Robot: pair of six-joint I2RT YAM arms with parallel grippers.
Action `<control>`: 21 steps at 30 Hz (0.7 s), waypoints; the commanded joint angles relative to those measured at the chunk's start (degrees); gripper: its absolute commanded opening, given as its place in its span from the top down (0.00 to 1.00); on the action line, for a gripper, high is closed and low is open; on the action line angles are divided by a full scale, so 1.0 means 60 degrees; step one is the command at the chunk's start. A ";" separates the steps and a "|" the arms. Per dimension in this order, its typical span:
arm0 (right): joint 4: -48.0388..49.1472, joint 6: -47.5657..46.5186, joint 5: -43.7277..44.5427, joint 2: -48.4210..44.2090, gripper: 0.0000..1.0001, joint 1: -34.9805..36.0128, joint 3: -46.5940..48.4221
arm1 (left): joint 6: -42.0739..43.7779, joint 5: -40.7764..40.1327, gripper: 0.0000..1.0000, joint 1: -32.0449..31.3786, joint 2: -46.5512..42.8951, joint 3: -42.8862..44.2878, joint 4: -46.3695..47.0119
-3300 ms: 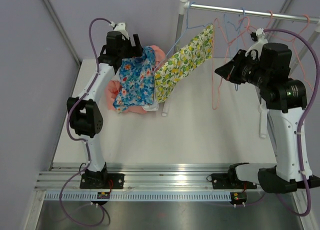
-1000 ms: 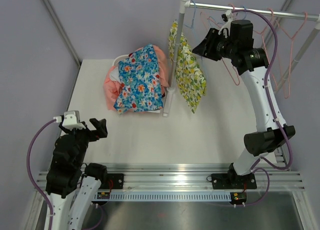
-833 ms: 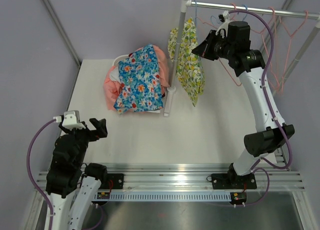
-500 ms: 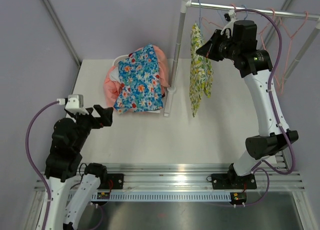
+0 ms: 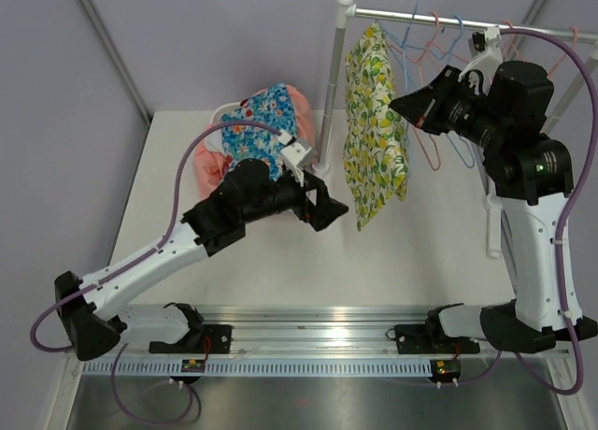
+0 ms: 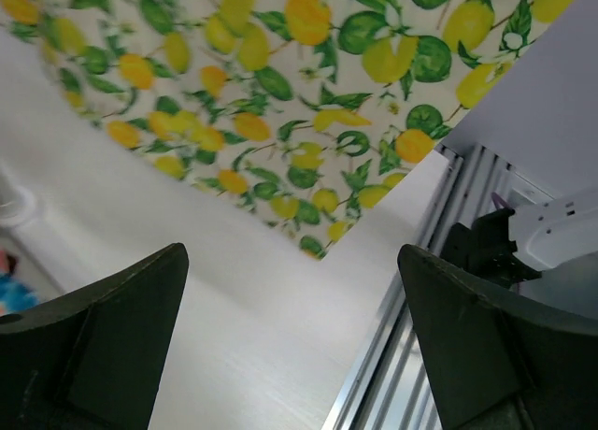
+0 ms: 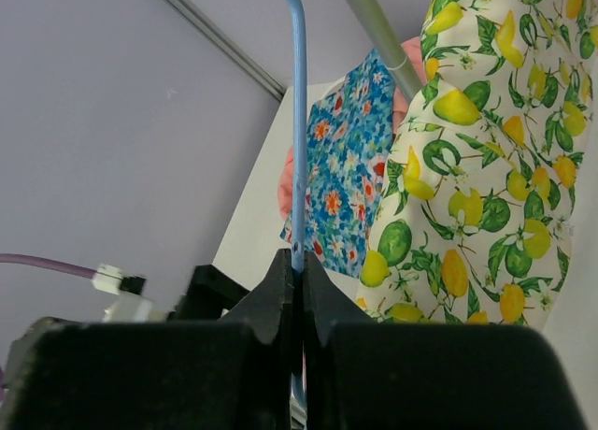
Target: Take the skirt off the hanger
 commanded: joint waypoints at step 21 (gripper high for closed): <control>-0.0999 0.0116 -0.0470 -0.0956 1.00 -0.0019 0.1186 | -0.0524 -0.1613 0.25 -0.2440 0.4986 0.3018 0.3642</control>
